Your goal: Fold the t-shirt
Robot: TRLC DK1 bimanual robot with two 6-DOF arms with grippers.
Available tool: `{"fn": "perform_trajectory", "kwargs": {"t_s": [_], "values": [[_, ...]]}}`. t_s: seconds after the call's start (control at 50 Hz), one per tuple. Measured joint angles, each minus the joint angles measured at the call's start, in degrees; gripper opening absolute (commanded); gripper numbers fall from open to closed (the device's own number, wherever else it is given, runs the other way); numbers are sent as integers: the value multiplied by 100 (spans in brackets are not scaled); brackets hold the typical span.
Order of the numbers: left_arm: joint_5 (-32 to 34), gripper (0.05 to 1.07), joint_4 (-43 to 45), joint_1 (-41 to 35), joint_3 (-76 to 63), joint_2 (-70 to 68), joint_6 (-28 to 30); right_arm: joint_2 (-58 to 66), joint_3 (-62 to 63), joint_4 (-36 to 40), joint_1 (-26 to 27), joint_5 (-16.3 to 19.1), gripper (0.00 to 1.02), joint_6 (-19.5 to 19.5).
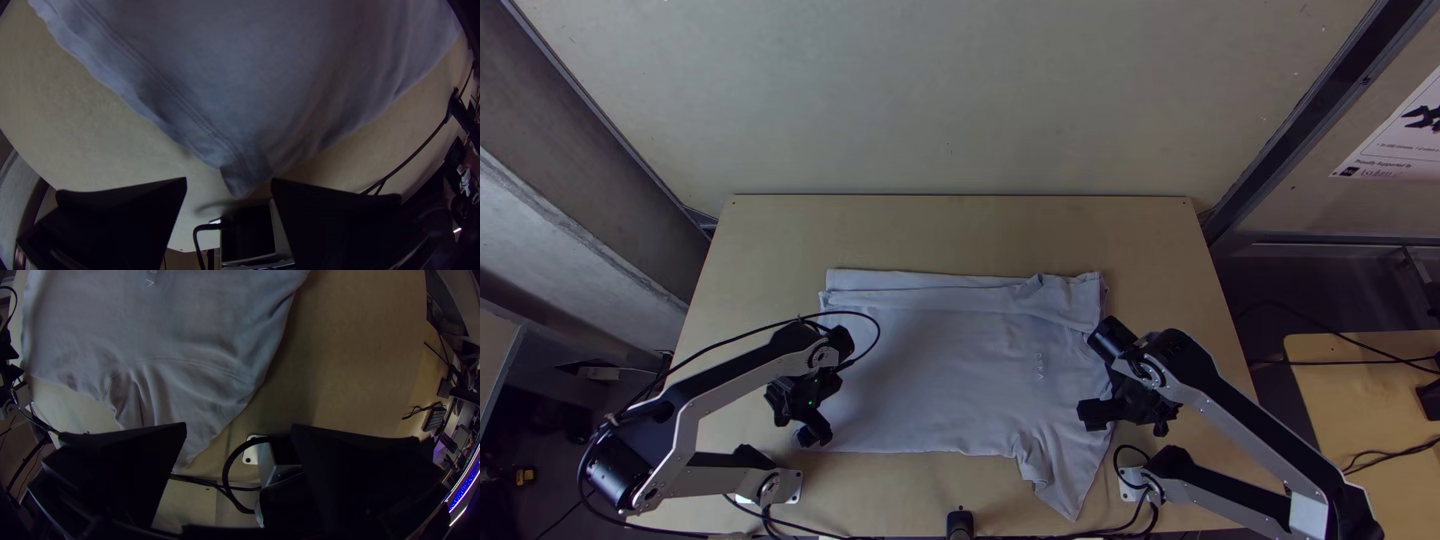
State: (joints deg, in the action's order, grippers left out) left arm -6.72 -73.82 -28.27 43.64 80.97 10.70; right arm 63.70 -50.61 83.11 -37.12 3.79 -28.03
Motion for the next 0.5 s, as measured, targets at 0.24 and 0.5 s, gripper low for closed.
{"fn": "perform_trajectory", "kwargs": {"t_s": [0.24, 0.5], "values": [[308, 28, 2, -302, 0, 393, -39, 103, 96, -107, 0, 26, 95, 127], [463, 8, 26, -507, 0, 529, -63, 181, 540, -118, 0, 407, 95, 151]]}}
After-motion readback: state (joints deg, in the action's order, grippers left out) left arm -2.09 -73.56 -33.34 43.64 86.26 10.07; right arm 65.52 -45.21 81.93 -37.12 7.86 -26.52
